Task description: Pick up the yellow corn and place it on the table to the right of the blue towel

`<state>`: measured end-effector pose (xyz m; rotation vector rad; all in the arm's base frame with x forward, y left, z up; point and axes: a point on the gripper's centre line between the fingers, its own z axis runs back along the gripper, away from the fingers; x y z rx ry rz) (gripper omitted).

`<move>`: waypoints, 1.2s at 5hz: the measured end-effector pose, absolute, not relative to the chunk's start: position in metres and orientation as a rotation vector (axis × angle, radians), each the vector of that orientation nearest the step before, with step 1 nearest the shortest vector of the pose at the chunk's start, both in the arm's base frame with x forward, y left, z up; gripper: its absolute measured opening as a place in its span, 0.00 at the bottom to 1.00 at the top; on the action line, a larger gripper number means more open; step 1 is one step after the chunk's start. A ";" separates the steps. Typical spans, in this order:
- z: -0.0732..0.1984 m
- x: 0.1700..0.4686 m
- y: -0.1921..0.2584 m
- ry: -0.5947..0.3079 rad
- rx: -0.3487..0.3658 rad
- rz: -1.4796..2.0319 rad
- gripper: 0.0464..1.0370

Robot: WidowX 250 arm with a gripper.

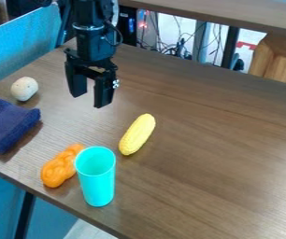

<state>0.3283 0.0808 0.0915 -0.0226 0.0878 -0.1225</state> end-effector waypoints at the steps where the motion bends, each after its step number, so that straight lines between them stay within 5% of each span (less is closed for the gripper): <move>1: 0.081 0.326 0.080 0.117 -0.032 -0.123 0.96; 4: 0.081 0.344 0.051 0.059 -0.031 -0.172 0.96; 6: 0.060 0.362 0.018 0.101 -0.018 -0.198 0.96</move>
